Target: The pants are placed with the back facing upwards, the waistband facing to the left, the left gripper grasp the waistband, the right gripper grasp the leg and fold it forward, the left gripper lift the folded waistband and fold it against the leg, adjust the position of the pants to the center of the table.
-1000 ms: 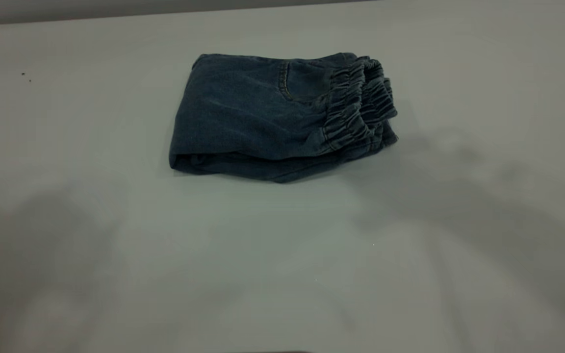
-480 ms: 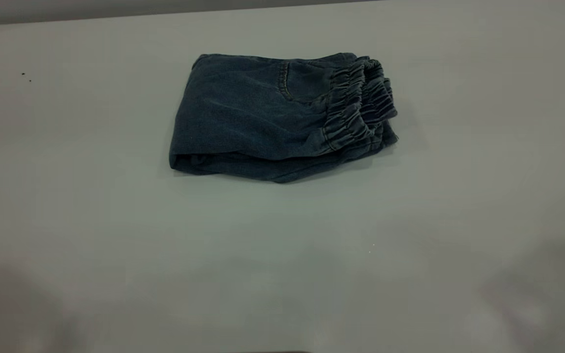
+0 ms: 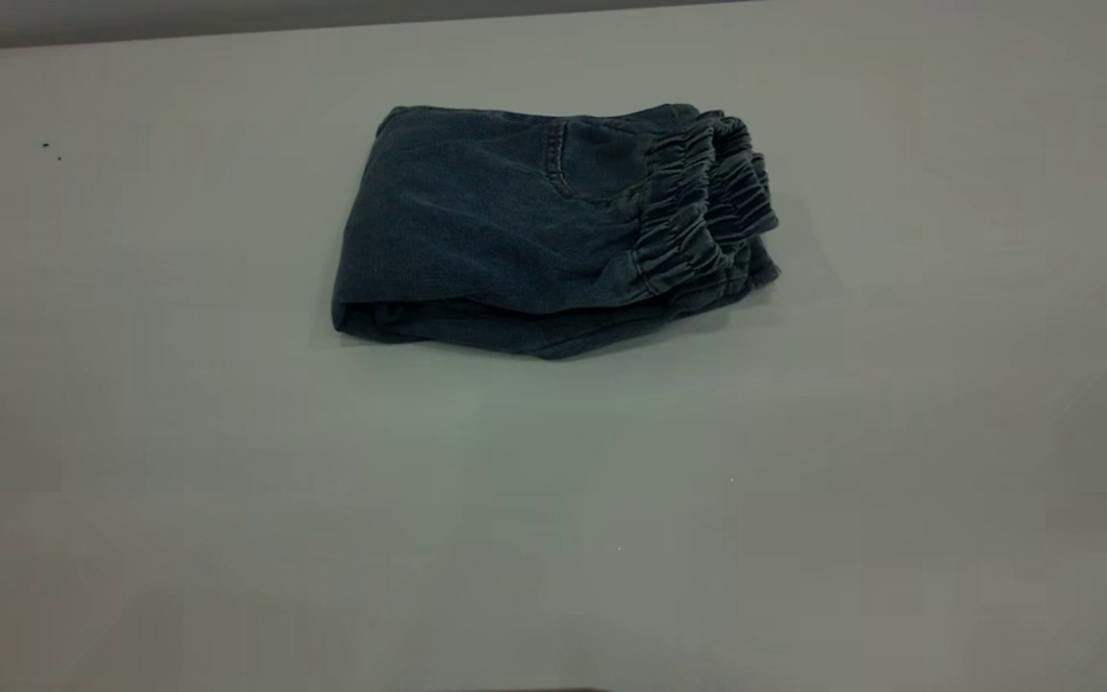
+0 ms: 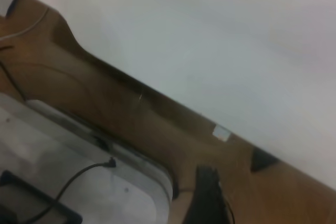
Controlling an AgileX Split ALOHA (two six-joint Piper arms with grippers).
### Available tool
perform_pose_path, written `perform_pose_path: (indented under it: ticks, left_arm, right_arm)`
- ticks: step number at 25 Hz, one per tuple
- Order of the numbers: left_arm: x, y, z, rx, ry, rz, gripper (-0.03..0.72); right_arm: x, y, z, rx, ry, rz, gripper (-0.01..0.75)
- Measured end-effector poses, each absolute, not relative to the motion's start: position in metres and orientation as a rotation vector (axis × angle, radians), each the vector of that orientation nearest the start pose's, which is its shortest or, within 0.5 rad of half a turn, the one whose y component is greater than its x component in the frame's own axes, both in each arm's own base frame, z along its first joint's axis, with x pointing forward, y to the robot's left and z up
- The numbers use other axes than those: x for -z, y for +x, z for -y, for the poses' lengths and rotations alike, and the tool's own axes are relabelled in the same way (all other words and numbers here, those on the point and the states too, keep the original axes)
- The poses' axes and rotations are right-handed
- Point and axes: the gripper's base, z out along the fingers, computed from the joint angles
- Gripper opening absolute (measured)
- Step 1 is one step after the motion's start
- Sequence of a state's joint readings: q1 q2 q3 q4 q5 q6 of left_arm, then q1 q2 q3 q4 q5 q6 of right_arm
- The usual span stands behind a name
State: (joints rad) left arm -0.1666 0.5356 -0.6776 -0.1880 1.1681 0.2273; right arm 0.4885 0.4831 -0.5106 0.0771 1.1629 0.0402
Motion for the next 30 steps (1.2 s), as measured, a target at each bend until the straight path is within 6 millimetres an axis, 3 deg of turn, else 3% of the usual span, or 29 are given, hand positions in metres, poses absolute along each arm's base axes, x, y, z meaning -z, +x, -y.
perform_pose_path:
  ticks: [6, 11, 30]
  left_arm:
    - [-0.283, 0.046, 0.019, 0.181, 0.377, -2.452, 0.591]
    - [-0.265, 0.04, 0.017, 0.169, 0.347, -2.44, 0.591]
    - [-0.266, 0.038, 0.015, 0.156, 0.344, -2.402, 0.591]
  right_arm:
    - [-0.26, 0.029, -0.021, -0.316, -0.537, -2.39, 0.477]
    - [-0.26, 0.024, -0.018, -0.322, -0.53, -2.35, 0.477]
    - [-0.26, 0.023, -0.016, -0.309, -0.479, -2.341, 0.477]
